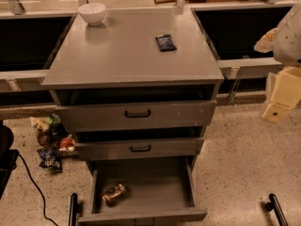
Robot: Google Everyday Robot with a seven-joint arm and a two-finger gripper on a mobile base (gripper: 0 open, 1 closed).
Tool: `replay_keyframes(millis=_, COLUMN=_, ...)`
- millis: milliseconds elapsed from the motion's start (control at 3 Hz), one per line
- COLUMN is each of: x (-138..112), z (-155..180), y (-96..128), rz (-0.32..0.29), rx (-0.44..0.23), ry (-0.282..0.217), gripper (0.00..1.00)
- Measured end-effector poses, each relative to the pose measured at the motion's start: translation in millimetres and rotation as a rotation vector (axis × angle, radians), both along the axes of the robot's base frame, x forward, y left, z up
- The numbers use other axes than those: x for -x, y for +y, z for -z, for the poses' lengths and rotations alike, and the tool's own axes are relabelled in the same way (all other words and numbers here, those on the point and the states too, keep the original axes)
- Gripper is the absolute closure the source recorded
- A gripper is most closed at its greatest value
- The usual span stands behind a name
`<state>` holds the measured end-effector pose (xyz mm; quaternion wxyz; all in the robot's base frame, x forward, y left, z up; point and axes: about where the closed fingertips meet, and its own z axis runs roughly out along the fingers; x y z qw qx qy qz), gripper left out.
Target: Pick orange can from bottom drawer and place on counter
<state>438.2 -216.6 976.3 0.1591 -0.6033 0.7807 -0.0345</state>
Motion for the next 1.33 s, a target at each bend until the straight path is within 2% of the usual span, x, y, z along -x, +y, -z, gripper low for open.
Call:
replay_keyframes(millis=333, x=0.0, z=0.2, y=0.1, rz=0.000, rx=0.000, ry=0.000, gripper=0.00)
replay_keyframes(millis=667, x=-9.1, z=48.3, y=11.8, rz=-0.034, rx=-0.019, ry=0.046, gripper=0.00)
replay_keyframes(millis=1000, x=-15.5, z=123.9, y=38.3, rz=-0.114, rx=-0.071, ry=0.083, gripper=0.00)
replay_keyframes(millis=1333, x=-15.6, z=181.9, y=60.5, rz=-0.144, rx=-0.146, ry=0.078, gripper=0.00)
